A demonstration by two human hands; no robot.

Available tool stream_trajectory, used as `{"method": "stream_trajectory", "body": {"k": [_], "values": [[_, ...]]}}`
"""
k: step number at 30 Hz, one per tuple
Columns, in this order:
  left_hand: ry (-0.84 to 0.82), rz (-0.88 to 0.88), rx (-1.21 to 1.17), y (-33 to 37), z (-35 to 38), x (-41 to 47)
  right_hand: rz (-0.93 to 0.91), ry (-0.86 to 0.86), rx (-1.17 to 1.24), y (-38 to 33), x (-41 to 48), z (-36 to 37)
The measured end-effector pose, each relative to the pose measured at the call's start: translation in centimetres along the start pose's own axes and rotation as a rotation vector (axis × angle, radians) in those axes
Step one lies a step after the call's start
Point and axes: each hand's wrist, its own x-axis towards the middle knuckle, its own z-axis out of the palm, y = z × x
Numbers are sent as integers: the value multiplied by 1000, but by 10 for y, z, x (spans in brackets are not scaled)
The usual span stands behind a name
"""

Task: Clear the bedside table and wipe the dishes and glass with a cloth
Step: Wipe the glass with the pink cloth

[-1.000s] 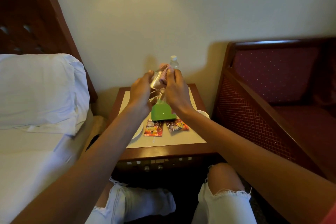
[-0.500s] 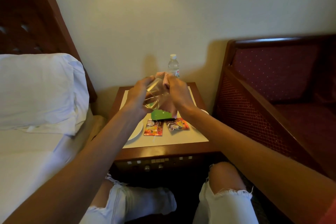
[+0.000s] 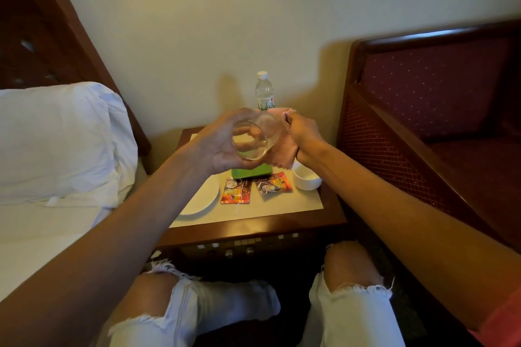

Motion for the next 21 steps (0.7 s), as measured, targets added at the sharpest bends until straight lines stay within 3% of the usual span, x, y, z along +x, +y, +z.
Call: {"method": "stream_trajectory", "body": {"k": [8, 11, 15, 17, 21], "values": [[142, -7, 151, 2, 26, 76, 12, 196, -121, 7, 62, -72], [275, 54, 410, 1, 33, 118, -4, 241, -207, 12, 94, -87], [413, 359, 909, -3, 42, 185, -21, 270, -330, 20, 132, -95], [369, 496, 1165, -7, 45, 219, -16, 256, -366, 29, 150, -96], [270, 549, 1325, -8, 56, 283, 5, 274, -417, 47, 189, -97]]}}
